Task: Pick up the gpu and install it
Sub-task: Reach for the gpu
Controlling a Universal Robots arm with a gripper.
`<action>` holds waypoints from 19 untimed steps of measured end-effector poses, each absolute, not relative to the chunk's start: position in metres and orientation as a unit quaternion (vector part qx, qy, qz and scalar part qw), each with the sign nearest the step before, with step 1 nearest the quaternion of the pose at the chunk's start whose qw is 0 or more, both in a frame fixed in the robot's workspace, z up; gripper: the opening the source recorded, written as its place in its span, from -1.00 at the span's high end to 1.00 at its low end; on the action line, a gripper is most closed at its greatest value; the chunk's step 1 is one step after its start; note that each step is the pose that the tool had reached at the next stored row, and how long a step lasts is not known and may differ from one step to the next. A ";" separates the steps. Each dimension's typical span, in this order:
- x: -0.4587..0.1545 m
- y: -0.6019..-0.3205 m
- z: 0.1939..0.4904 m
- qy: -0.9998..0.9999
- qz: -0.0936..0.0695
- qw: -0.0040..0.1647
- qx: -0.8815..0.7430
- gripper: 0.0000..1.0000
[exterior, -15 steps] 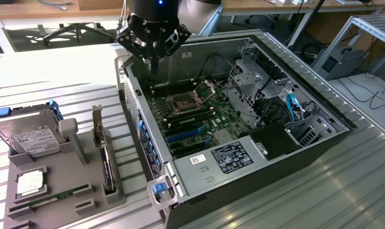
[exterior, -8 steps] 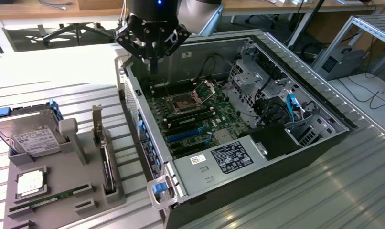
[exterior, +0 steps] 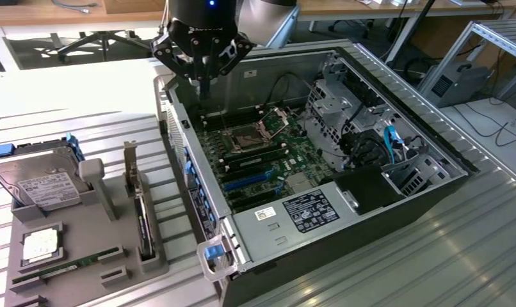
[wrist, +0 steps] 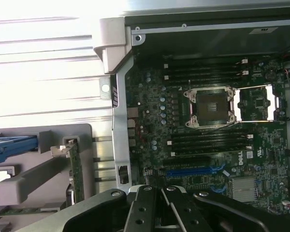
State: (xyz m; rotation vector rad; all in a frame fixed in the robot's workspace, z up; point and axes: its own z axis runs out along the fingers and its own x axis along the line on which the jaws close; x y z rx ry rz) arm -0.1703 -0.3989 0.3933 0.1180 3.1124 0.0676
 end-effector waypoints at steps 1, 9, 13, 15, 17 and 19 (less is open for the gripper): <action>-0.171 -0.399 0.393 0.999 0.022 0.013 0.038 0.79; -0.172 -0.399 0.393 0.999 0.022 0.013 0.038 0.79; -0.173 -0.399 0.393 0.999 0.022 0.013 0.038 0.79; -0.174 -0.399 0.393 0.999 0.022 0.013 0.038 0.79; -0.174 -0.399 0.393 0.999 0.022 0.013 0.038 0.79; -0.175 -0.399 0.393 0.999 0.022 0.013 0.038 0.79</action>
